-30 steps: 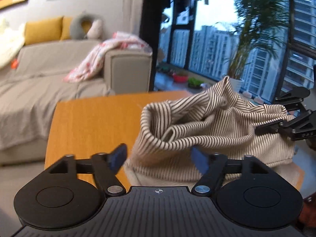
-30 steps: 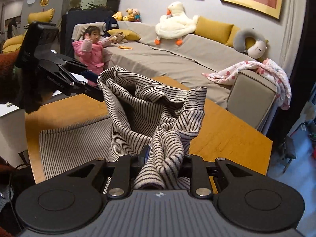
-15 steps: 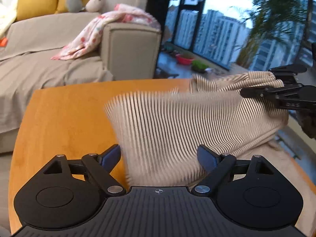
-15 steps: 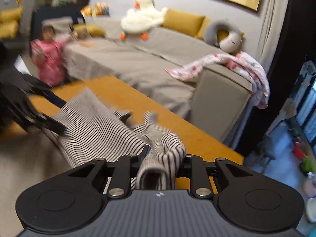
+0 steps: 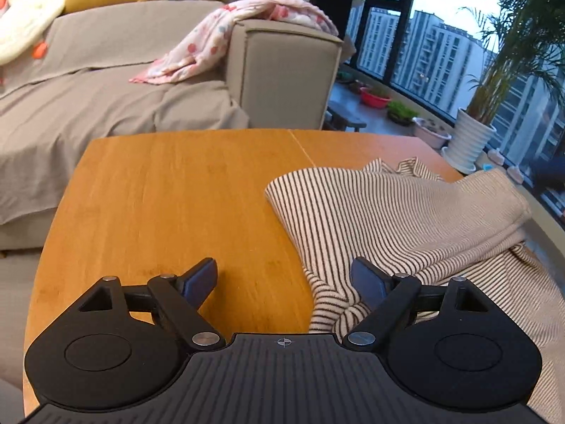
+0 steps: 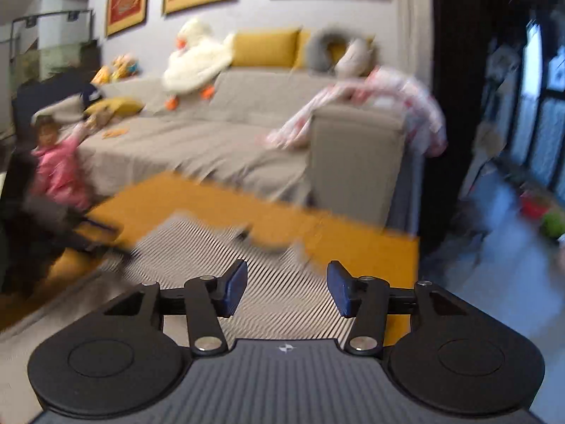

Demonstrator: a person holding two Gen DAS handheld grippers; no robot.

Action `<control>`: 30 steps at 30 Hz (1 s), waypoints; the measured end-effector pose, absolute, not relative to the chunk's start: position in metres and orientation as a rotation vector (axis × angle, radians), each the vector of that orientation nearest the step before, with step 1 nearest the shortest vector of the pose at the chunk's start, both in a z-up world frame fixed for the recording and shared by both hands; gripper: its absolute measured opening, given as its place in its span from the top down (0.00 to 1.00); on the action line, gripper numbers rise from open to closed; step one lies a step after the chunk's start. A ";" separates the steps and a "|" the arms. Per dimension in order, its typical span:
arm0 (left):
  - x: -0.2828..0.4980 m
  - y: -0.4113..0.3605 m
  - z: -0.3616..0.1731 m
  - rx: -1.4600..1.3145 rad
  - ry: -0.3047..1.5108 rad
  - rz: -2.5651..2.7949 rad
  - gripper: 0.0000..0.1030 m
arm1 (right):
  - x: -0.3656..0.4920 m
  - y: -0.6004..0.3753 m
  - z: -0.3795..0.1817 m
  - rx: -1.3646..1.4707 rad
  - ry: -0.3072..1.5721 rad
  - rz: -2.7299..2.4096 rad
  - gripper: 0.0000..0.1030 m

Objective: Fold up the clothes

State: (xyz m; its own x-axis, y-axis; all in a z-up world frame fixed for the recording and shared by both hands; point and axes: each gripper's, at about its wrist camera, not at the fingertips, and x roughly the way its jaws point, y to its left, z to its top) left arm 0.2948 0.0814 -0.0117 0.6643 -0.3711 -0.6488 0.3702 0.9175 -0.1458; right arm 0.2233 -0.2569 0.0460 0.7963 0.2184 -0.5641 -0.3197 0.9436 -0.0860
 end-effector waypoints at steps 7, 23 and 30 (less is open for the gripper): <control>0.288 0.084 -0.005 0.022 0.740 -0.397 0.12 | 0.226 -0.271 -0.006 -0.242 0.675 0.150 0.46; 0.285 0.057 -0.001 -0.054 0.732 -0.490 0.08 | 0.206 -0.298 0.041 -0.212 0.646 0.102 0.13; 0.288 0.046 -0.020 -0.022 0.722 -0.459 0.05 | 0.211 -0.308 0.048 -0.009 0.564 0.117 0.36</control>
